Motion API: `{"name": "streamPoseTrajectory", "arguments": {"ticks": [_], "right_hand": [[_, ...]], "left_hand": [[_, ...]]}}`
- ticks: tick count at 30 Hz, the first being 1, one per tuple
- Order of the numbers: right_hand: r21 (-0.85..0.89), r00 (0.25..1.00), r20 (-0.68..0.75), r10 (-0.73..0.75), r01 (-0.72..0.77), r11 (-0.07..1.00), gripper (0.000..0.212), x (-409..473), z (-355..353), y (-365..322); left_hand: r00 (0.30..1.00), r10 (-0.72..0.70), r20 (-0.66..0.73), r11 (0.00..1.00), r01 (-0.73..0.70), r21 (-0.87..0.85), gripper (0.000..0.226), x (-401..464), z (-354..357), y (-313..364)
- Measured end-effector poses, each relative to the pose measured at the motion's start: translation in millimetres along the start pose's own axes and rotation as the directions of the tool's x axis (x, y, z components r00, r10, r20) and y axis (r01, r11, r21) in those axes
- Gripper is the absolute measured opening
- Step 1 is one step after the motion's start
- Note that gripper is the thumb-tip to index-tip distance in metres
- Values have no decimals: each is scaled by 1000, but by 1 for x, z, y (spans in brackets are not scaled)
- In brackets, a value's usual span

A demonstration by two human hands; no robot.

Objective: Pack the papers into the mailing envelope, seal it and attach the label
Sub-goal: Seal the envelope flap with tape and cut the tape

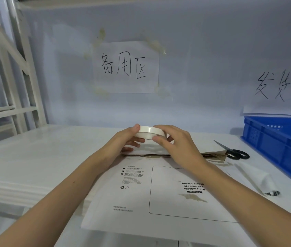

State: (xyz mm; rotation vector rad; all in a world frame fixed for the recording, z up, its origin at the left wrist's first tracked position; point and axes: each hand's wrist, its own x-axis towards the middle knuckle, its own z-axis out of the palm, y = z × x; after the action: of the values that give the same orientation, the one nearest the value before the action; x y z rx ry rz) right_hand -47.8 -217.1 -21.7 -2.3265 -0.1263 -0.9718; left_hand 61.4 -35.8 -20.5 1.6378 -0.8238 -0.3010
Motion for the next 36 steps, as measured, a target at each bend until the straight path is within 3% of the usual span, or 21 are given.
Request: {"name": "streamPoseTrajectory", "arguments": {"ticks": [6, 10, 17, 19, 26, 32, 34, 36], "right_hand": [[9, 997, -10, 83, -83, 997, 14, -1, 0, 2], [-94, 1000, 7, 26, -25, 995, 16, -4, 0, 0], [-177, 997, 57, -48, 57, 983, 13, -7, 2, -3], [-178, 995, 71, -69, 80, 981, 15, -8, 3, -4], [-86, 999, -5, -43, 42, 995, 25, -4, 4, -5], [-108, 1000, 20, 13, -10, 994, 17, -3, 1, -1], [-124, 999, 36, 8, -3, 992, 14, -4, 1, 0], [-142, 999, 50, -11, 18, 990, 15, -5, 1, -2]], "left_hand": [[999, -16, 29, 999, 14, 46, 62, 1, 3, -2], [997, 45, -69, 992, -37, 117, 31, 2, 3, -3], [992, 113, -51, 966, -98, 239, 37, -7, 8, 3], [991, 125, -39, 965, -112, 238, 30, -9, 10, 5], [997, 64, 37, 998, -63, -25, 23, -10, 7, 8], [999, 41, -21, 973, -45, -227, 26, -5, 0, 7], [999, 26, -23, 985, -30, -168, 39, -6, 2, 5], [998, 59, -3, 998, -58, 25, 49, -9, 6, 4]]}}
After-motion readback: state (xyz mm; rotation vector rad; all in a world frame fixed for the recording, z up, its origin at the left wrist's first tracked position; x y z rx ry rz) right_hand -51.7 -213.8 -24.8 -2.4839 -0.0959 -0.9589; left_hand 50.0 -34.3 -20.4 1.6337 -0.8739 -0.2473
